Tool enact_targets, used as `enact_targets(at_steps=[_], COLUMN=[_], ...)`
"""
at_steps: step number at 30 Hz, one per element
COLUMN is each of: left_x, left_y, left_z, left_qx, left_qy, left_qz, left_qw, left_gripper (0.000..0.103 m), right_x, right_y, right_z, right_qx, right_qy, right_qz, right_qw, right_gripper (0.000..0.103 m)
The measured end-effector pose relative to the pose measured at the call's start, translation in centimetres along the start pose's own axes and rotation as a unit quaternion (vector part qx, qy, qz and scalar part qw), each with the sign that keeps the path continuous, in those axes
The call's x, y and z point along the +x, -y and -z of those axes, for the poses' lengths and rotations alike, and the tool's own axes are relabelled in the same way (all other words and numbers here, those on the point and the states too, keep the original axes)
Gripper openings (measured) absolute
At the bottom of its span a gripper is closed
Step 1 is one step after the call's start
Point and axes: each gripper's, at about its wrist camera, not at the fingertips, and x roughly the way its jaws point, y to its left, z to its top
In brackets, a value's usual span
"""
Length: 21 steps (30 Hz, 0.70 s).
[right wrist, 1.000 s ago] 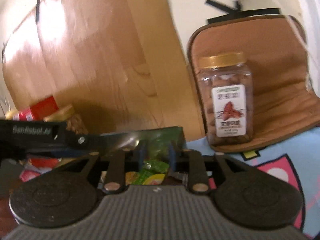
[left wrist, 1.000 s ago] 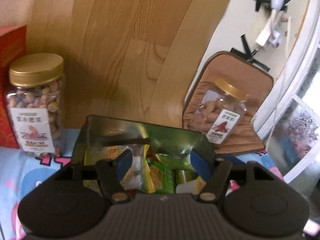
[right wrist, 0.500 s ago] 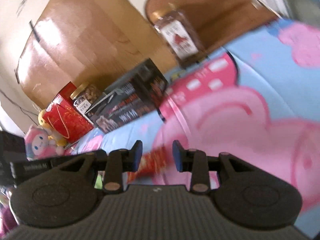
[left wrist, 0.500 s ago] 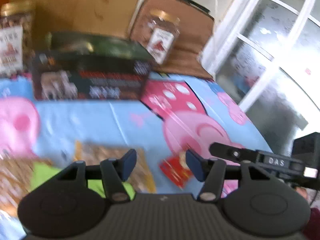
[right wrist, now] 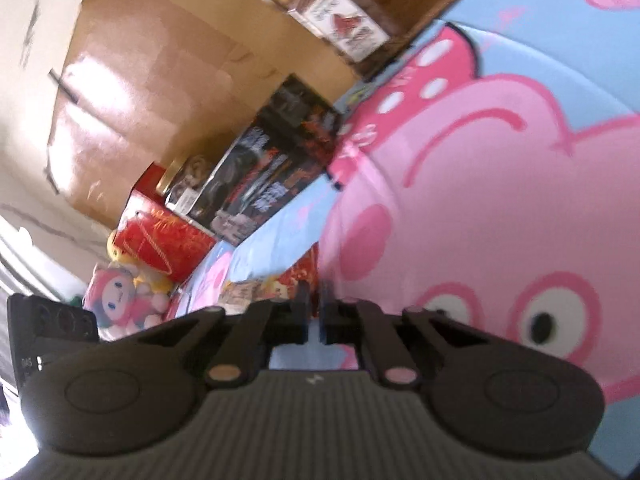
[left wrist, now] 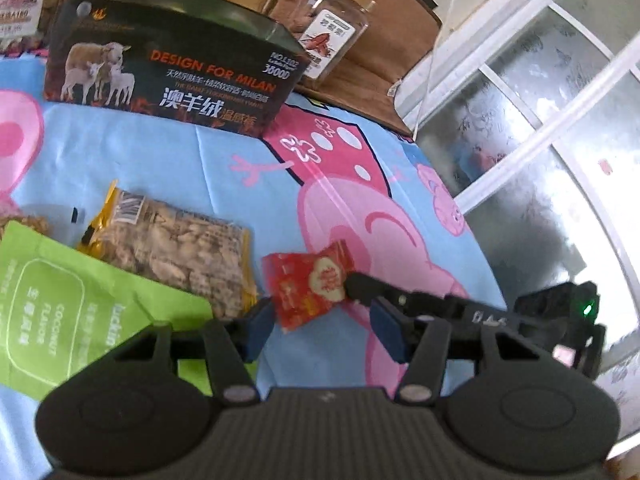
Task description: Organize snacks
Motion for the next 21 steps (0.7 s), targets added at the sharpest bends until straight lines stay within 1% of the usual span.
enact_targets(at_steps=[2, 3, 5, 6, 7, 8, 9, 12, 15, 17, 21], left_x=[0.5, 0.7, 1.3, 1.5, 1.7, 2.0, 2.1, 1.9, 0.6, -0.5, -2.3], left_y=[0.0, 0.1, 0.2, 0.4, 0.5, 0.6, 0.6, 0.4, 0.6, 0.7, 0.7], left_z=[-0.4, -0.6, -0.9, -1.2, -1.3, -1.6, -1.8, -2.3, -3.1, -4.0, -6.3], left_qx=[-0.008, -0.01, -0.012, -0.01, -0.007, -0.003, -0.004, -0.008, -0.001, 0.006, 0.024], left_qy=[0.0, -0.001, 0.002, 0.006, 0.01, 0.013, 0.01, 0.011, 0.029, 0.046, 0.079], left_qz=[0.005, 0.008, 0.008, 0.005, -0.002, -0.011, -0.012, -0.004, 0.002, 0.006, -0.008], left_qw=[1.0, 0.9999, 0.9999, 0.9999, 0.9999, 0.9999, 0.9999, 0.9999, 0.9996, 0.9989, 0.9966], left_gripper=[0.055, 0.056, 0.055, 0.053, 0.044, 0.038, 0.029, 0.022, 0.022, 0.022, 0.022], right_x=[-0.4, -0.7, -0.9, -0.9, -0.9, -1.0, -1.0, -0.8, -0.5, -0.2, 1.6], right_y=[1.4, 1.9, 2.1, 2.0, 2.0, 1.9, 1.8, 1.6, 1.3, 0.4, -2.1], right_z=[-0.1, -0.2, -0.2, -0.2, -0.1, -0.1, -0.1, -0.4, -1.1, -1.8, -3.8], right_qx=[0.041, 0.054, 0.056, 0.055, 0.052, 0.047, 0.043, 0.039, 0.04, 0.026, -0.008], right_qy=[0.002, 0.001, 0.002, 0.002, 0.001, 0.001, 0.0, 0.005, 0.011, 0.013, 0.017], right_qz=[-0.03, -0.038, -0.042, -0.043, -0.043, -0.042, -0.04, -0.036, -0.049, -0.055, -0.07], right_qw=[0.999, 0.998, 0.998, 0.998, 0.998, 0.998, 0.998, 0.999, 0.998, 0.998, 0.997], right_gripper=[0.002, 0.002, 0.002, 0.002, 0.002, 0.002, 0.002, 0.002, 0.002, 0.002, 0.002])
